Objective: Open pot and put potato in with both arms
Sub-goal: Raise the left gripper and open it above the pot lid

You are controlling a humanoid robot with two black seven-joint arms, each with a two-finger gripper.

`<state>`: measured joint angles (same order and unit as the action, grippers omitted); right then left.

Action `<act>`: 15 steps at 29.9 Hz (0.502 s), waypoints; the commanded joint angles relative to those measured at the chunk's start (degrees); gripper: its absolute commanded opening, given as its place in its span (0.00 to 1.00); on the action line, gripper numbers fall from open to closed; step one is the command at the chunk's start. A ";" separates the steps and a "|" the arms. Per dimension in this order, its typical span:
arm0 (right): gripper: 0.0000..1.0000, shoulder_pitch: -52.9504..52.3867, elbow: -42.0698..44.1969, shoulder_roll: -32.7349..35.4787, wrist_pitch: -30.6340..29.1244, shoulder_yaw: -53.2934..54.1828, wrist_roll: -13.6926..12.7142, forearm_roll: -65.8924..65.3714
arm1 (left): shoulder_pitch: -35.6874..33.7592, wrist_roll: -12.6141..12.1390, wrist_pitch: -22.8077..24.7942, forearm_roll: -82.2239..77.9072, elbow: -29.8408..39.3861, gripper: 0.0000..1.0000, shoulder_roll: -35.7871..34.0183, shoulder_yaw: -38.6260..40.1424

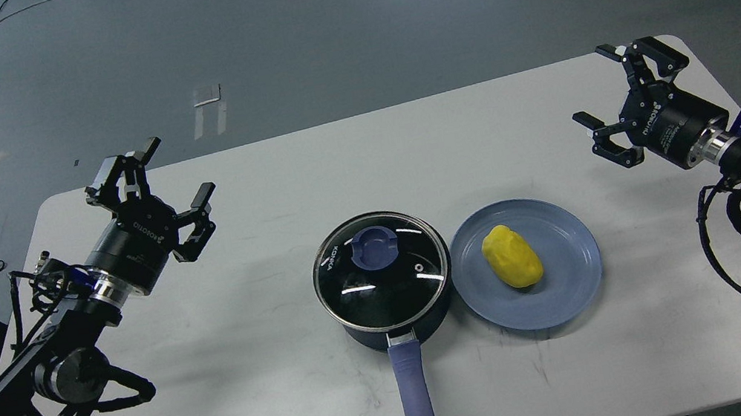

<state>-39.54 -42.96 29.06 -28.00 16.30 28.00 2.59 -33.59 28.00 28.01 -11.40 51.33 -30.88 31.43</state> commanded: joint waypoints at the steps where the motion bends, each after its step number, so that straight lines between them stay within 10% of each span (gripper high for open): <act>1: 1.00 -0.10 -0.02 -0.14 0.00 0.14 0.00 -0.04 | 0.28 0.00 -0.01 -0.20 0.00 0.98 0.47 -0.14; 15: 1.00 -0.62 -0.02 -0.23 0.00 0.05 0.00 -0.04 | -0.86 0.00 -0.01 0.24 -0.27 0.98 -0.58 0.29</act>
<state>-39.92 -42.98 28.82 -28.00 16.49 28.00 2.55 -34.19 28.00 28.00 -11.38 51.32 -31.21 31.11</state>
